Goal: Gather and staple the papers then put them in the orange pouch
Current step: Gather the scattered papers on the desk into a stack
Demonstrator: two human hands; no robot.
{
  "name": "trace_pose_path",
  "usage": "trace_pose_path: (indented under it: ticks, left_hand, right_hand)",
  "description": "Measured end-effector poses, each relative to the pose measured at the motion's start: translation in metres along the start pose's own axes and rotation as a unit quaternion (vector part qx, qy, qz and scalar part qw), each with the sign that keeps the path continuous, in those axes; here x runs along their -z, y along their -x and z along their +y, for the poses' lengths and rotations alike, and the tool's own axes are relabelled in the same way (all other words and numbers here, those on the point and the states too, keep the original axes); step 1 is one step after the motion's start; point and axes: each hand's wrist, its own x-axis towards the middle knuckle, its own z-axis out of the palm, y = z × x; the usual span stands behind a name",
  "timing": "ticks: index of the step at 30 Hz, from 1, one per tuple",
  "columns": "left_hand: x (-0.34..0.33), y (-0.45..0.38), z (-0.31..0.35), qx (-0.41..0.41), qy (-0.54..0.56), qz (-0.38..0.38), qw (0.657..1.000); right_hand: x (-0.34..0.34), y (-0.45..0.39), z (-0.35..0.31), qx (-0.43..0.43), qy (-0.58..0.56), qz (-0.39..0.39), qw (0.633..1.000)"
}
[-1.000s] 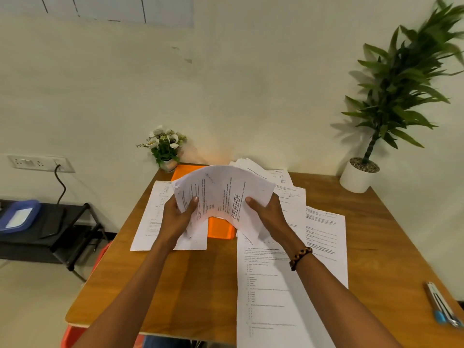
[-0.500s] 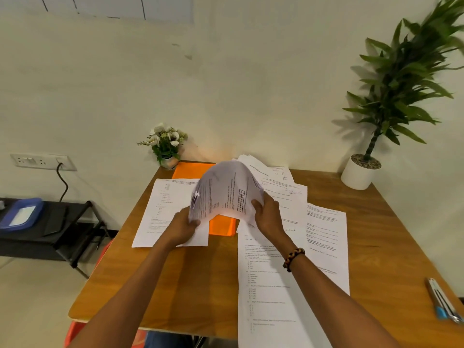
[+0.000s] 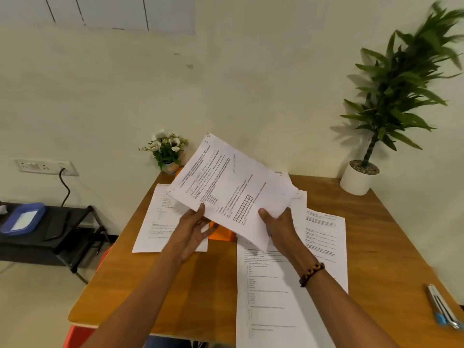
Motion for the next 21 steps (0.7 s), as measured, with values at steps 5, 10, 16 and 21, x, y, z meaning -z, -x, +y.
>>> trace_pose_path:
  ticks: [5,10,16,21]
  left_hand:
    - [-0.023,-0.005,-0.015,-0.03,-0.01,-0.008,0.999]
    - [-0.022,-0.009,0.01,-0.011,-0.114,0.032,0.993]
    - [-0.037,-0.002,0.033,0.001,-0.262,-0.071,0.962]
    - [-0.049,-0.004,0.041,0.014,-0.315,-0.102,0.944]
  right_hand:
    - [-0.002,0.026,0.033,-0.02,-0.062,-0.039,0.997]
    - [0.03,0.023,0.0,0.003,-0.08,-0.041,0.996]
    - [0.039,-0.001,-0.059,-0.008,0.06,-0.167,0.984]
    - [0.02,-0.011,-0.072,-0.025,0.024,-0.21,0.977]
